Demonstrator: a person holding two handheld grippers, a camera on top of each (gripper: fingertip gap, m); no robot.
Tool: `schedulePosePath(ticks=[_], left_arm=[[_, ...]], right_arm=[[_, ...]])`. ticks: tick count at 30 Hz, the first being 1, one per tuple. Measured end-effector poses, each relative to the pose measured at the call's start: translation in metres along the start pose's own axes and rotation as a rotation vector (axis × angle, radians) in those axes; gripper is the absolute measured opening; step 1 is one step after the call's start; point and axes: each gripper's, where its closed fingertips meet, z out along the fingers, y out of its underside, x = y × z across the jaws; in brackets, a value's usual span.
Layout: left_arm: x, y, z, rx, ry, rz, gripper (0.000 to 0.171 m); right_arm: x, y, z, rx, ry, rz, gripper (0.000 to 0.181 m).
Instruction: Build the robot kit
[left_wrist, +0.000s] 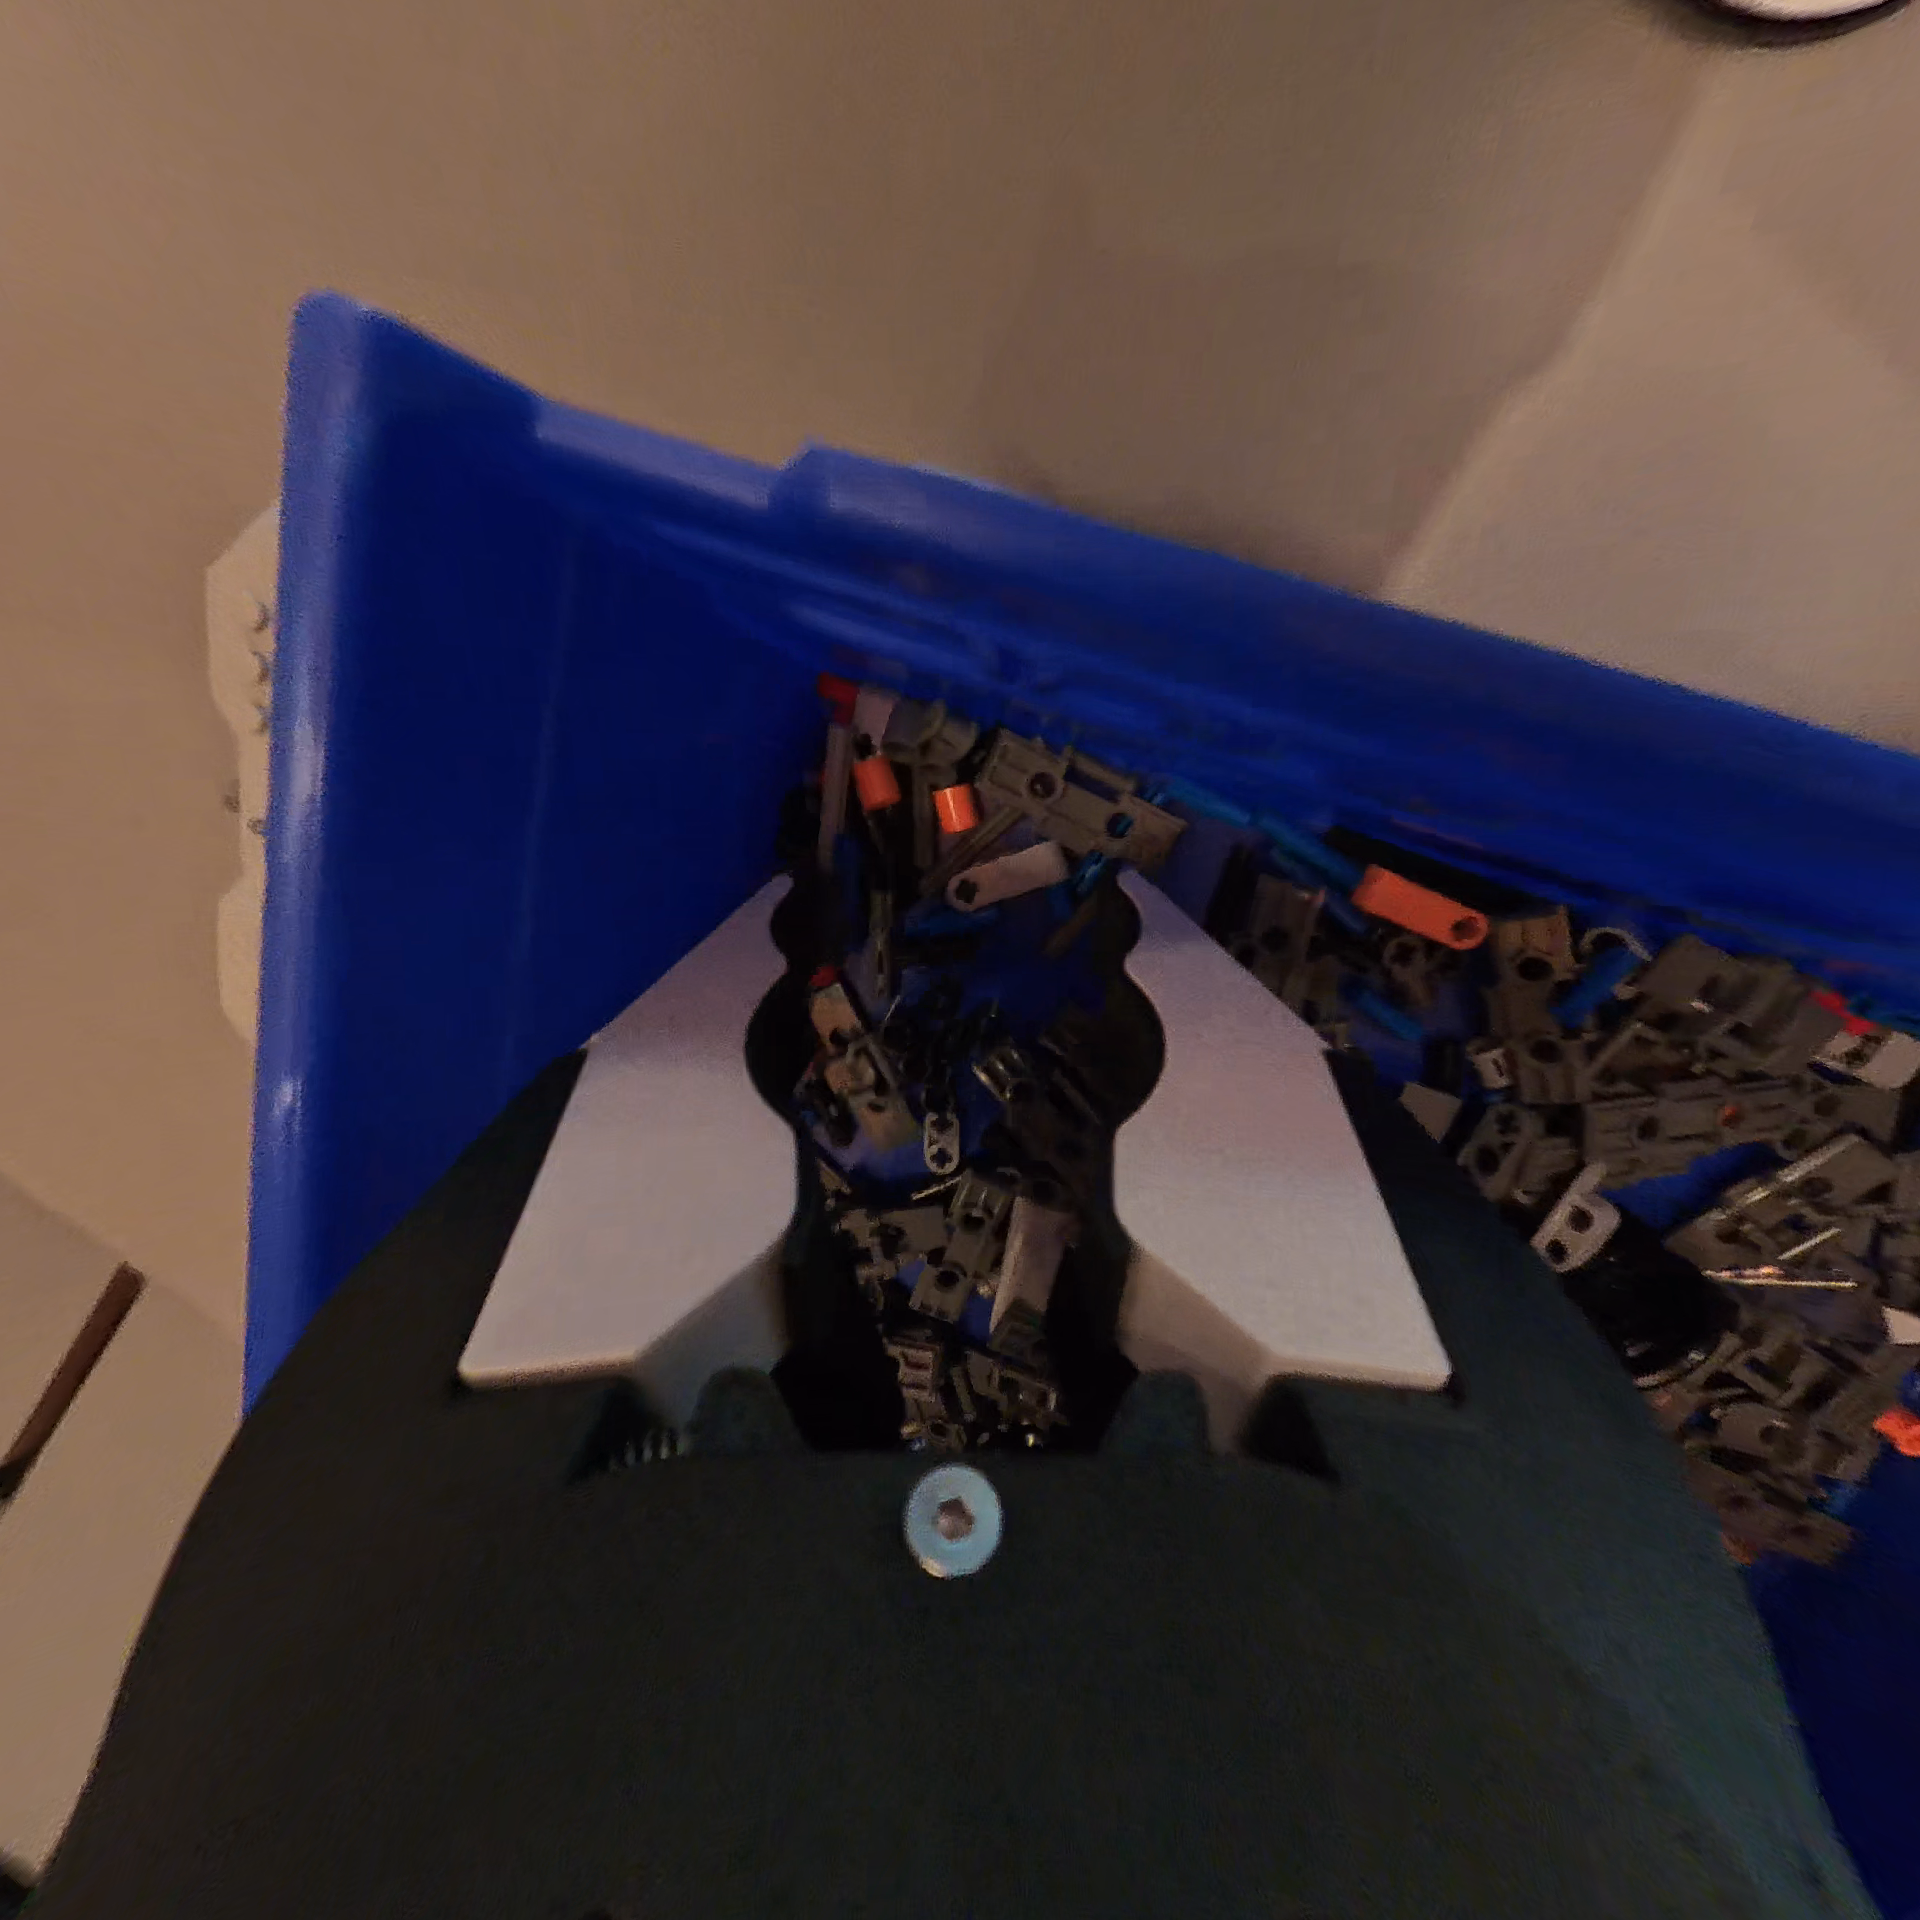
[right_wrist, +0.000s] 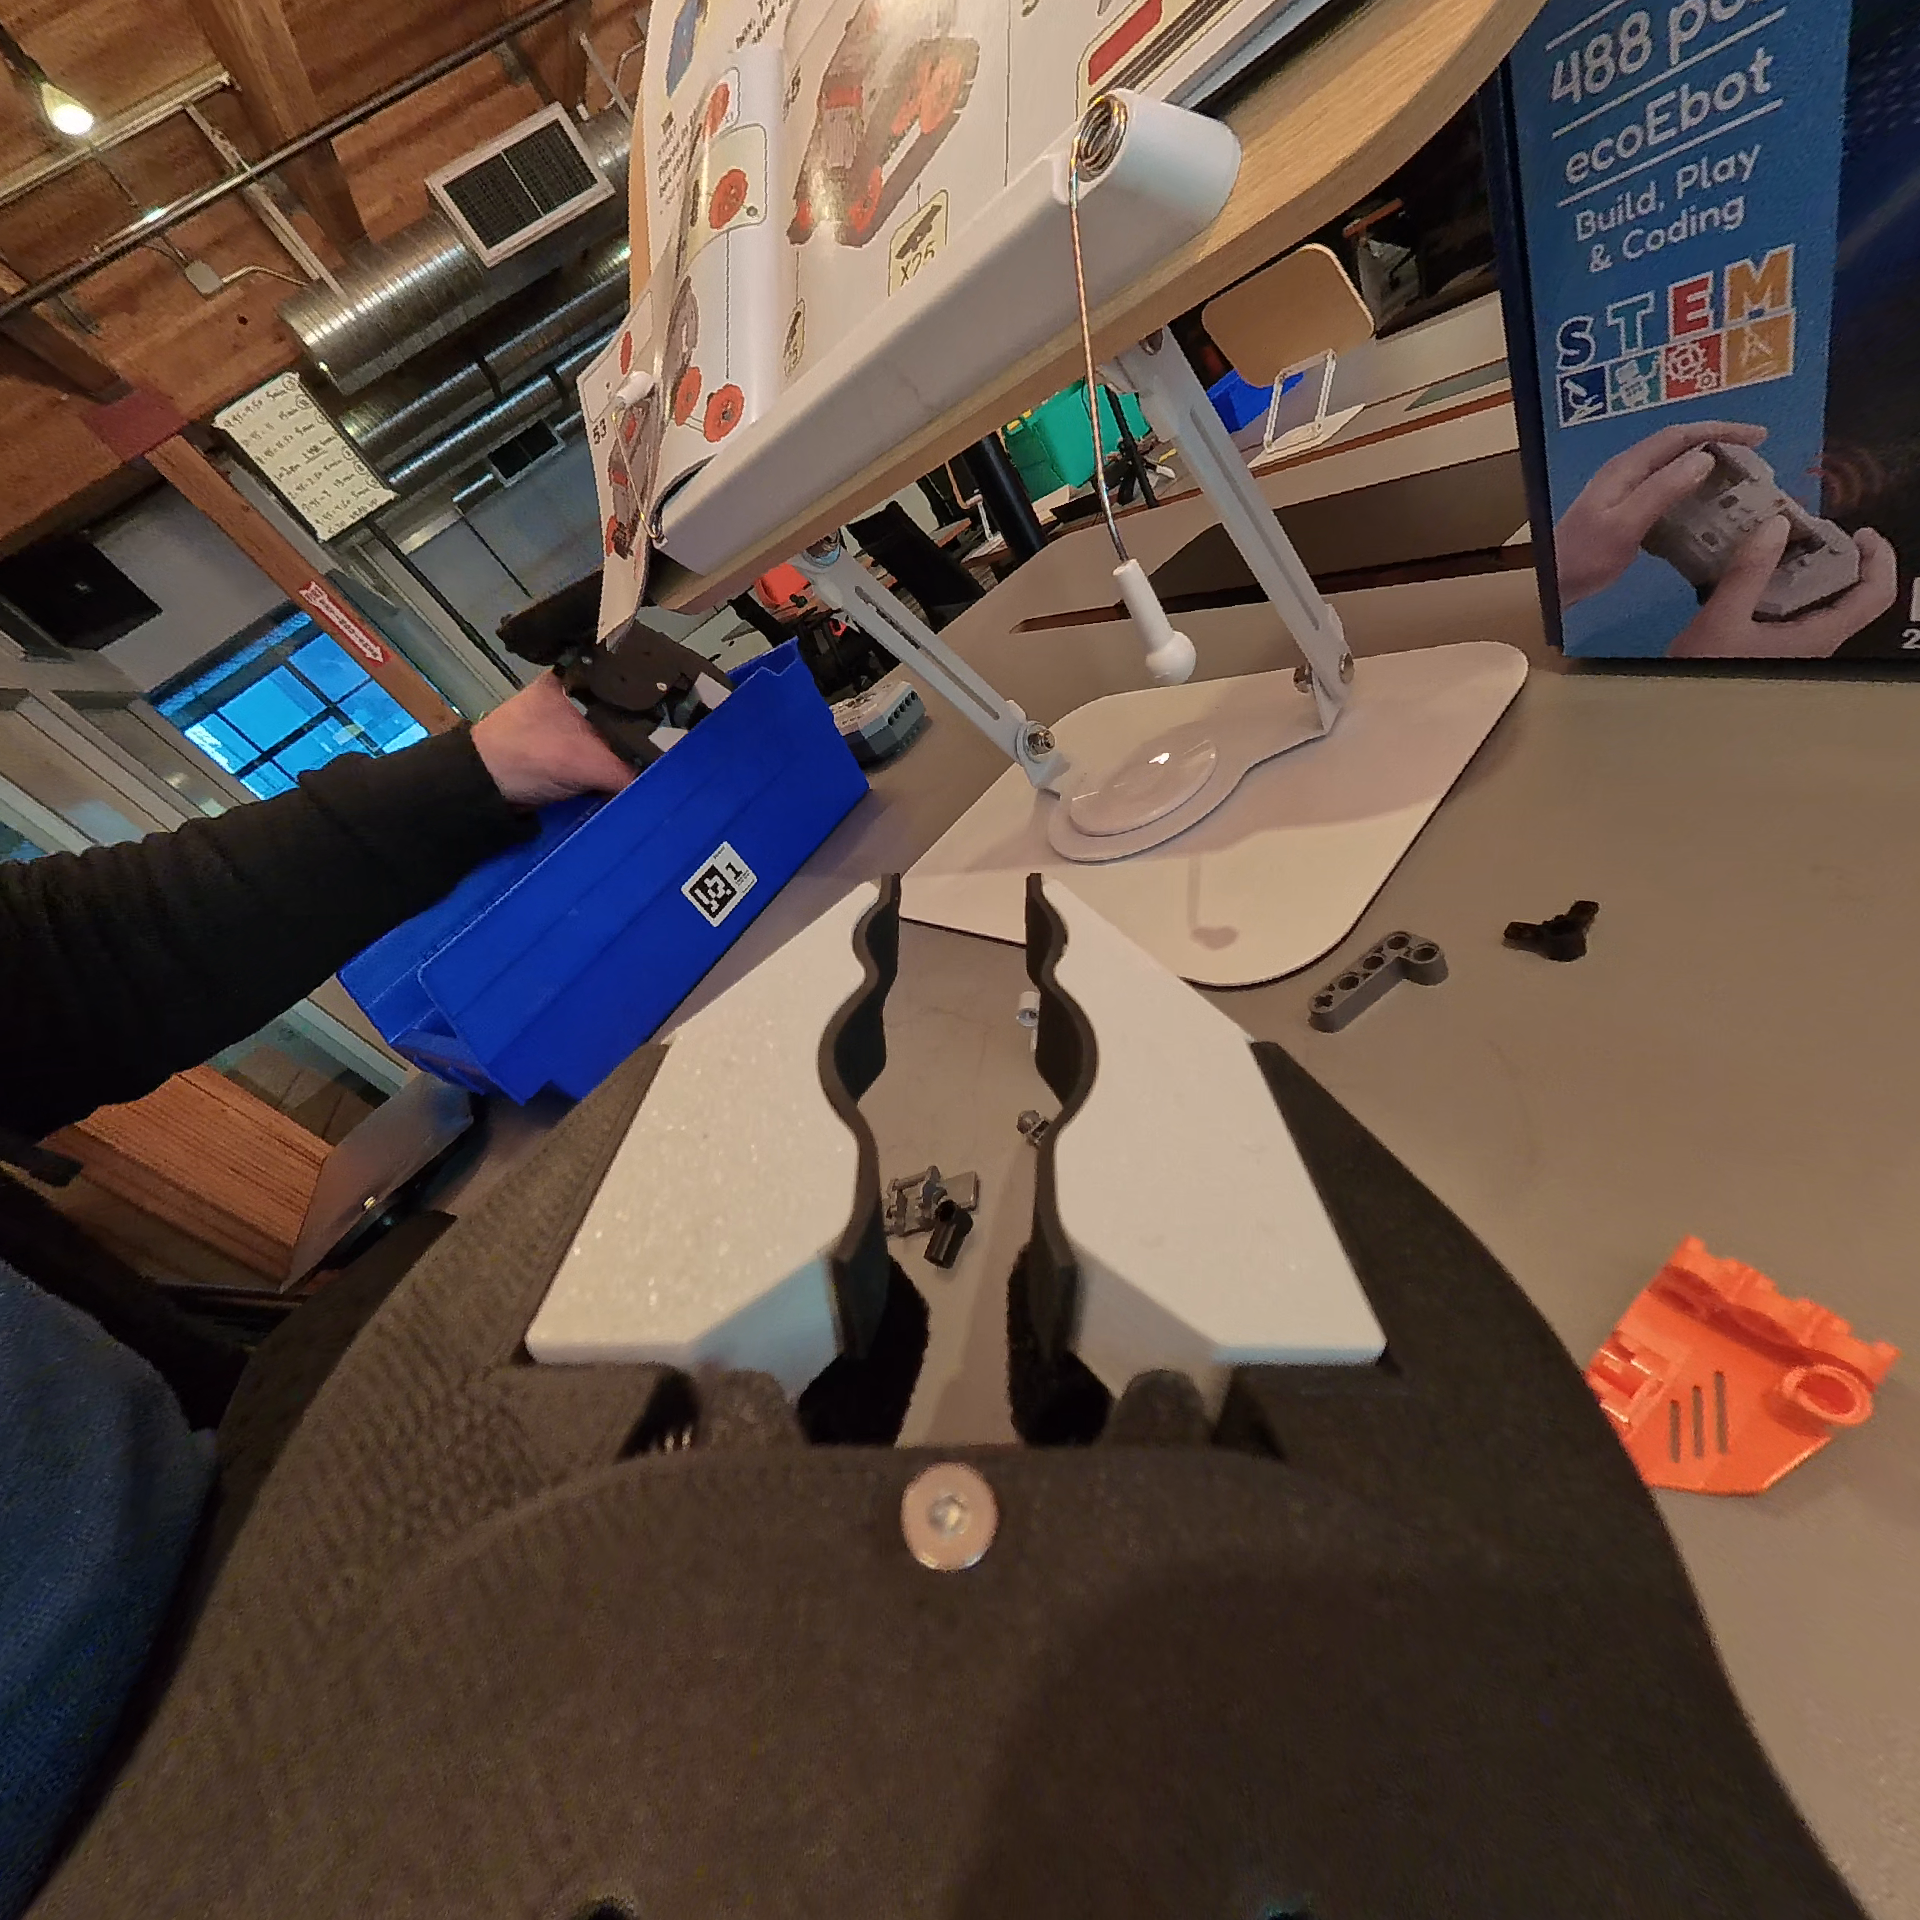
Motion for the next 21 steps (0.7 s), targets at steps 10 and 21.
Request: schedulePosePath(ticks=[10, 21], left_arm=[[0.033, 0.026, -0.007, -0.06, 0.198, -0.109, 0.016], [0.006, -0.009, 0.003, 0.059, 0.083, -0.092, 0.069]], right_arm=[[0.0, -0.001, 0.0, 0.003, -0.003, 0.003, 0.022], [0.0, -0.001, -0.001, 0.007, 0.0, 0.0, 0.022]])
